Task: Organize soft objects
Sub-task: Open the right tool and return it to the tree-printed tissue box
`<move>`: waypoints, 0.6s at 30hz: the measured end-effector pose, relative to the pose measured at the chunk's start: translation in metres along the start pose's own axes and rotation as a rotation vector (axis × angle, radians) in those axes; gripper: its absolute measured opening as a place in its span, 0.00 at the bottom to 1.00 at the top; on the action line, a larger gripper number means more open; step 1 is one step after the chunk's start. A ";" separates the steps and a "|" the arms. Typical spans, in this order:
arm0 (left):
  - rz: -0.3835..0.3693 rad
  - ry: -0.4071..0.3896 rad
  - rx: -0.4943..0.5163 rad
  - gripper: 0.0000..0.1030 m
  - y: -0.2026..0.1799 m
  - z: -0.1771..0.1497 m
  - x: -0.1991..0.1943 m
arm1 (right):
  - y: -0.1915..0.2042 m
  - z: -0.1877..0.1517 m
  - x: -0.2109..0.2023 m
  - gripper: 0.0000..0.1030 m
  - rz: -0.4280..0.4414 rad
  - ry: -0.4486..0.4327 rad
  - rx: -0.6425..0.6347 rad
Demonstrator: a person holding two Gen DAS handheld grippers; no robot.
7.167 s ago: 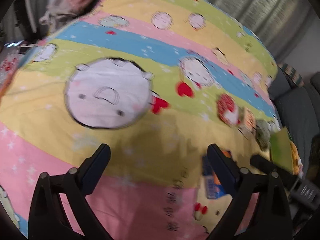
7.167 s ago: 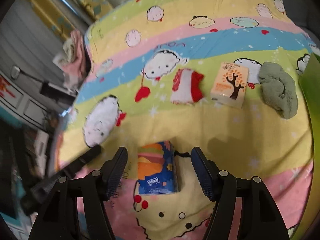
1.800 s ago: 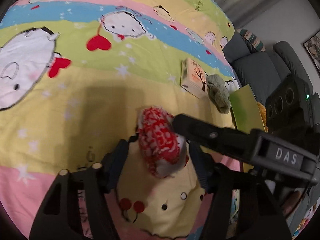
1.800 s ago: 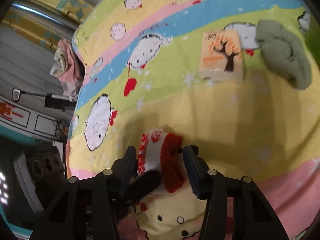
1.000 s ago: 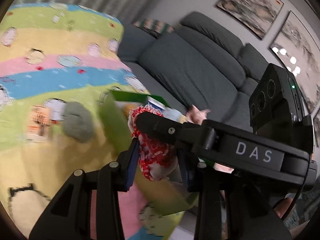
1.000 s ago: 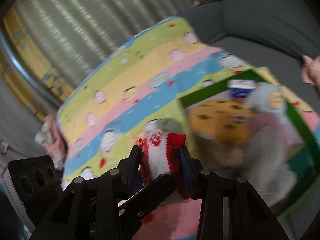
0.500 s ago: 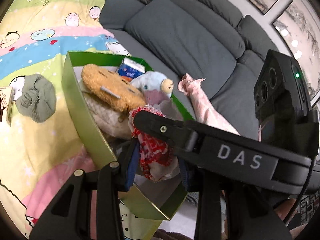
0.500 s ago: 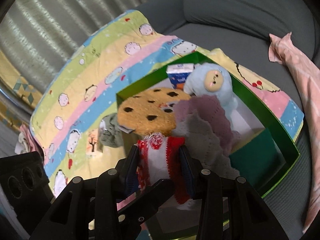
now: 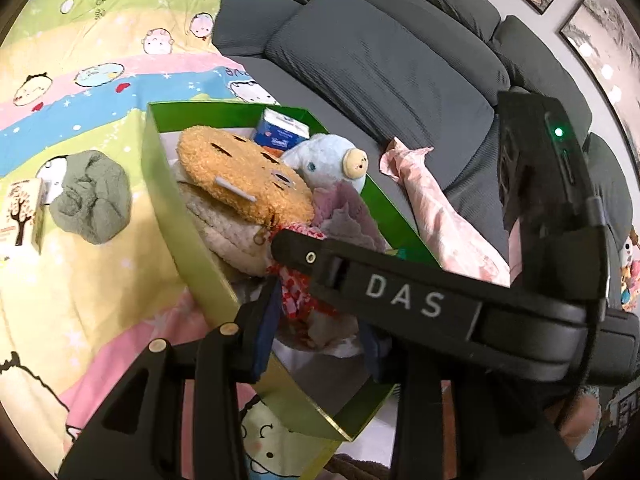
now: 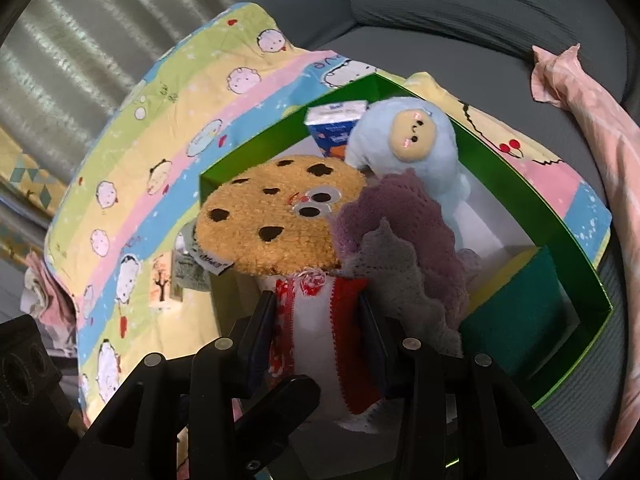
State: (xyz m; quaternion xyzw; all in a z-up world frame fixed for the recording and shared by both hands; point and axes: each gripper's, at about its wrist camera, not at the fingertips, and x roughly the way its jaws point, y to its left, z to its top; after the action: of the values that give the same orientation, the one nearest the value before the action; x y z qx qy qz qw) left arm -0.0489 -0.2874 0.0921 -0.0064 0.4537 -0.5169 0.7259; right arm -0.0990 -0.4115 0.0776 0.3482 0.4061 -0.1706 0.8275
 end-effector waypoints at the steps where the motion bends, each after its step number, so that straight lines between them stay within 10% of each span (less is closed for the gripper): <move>1: 0.009 -0.004 0.000 0.40 0.000 0.000 -0.002 | 0.000 0.000 -0.002 0.44 -0.006 -0.008 0.001; 7: -0.021 -0.040 -0.059 0.65 0.013 0.001 -0.028 | 0.008 0.001 -0.023 0.72 0.019 -0.105 -0.019; 18: 0.285 -0.250 -0.170 0.82 0.078 -0.019 -0.125 | 0.041 -0.001 -0.057 0.83 0.120 -0.301 -0.063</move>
State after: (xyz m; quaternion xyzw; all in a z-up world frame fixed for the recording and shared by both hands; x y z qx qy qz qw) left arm -0.0097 -0.1480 0.1253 -0.0675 0.3984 -0.3642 0.8391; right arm -0.1114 -0.3819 0.1403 0.3161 0.2611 -0.1584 0.8982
